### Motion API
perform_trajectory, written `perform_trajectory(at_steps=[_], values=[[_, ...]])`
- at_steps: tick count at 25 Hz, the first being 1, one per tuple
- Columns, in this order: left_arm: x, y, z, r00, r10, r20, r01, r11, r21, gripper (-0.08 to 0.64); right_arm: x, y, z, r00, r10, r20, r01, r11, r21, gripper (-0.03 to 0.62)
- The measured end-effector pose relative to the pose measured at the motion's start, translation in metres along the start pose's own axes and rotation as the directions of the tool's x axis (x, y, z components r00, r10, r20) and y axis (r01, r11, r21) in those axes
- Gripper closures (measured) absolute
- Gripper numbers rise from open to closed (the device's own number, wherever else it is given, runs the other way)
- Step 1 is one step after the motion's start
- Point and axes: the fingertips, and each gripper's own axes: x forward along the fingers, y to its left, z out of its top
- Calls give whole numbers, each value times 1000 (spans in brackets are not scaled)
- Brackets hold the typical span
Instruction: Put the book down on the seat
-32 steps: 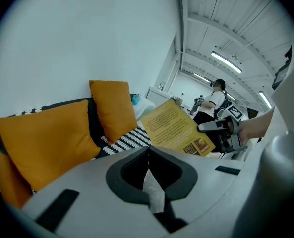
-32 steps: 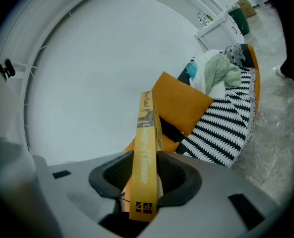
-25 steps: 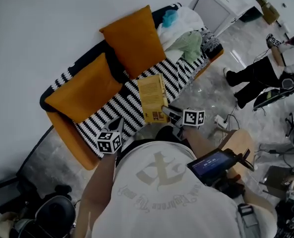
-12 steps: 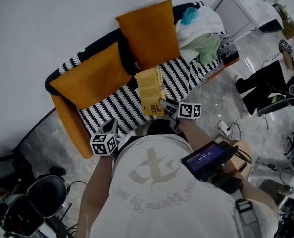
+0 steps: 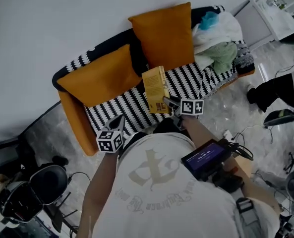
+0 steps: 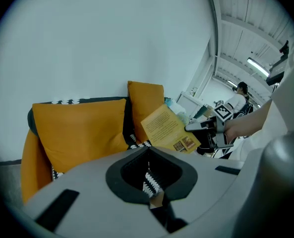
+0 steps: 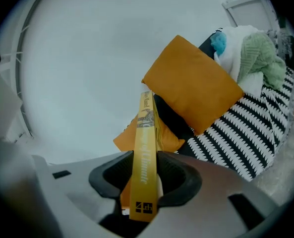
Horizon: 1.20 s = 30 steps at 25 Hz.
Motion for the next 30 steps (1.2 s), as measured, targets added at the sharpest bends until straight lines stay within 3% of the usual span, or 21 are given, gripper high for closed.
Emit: perform_trajectory(at_steps=[6,13,19,25,30], values=[[18,2,19,999,38,-2,-38,999,-12,548,27,-37,11,993,-57,-104,53,998,-39,433],[19,20,18,994,108,-28,-110,990,-93,548,72,-50,32,981,-67,-183,53,995,-84,433],[36,14,29,992,121,-32,-125,984,-126,548,97,-61,54,973,-74,-220,49,992,-116,433],[53,13,33,991,134,-15,-135,979,-152,548,119,-90,54,966,-91,-242,64,991,-119,433],[52,18,21,988,149,-35,-153,966,-207,548,141,-109,42,941,-154,-301,108,980,-165,433]])
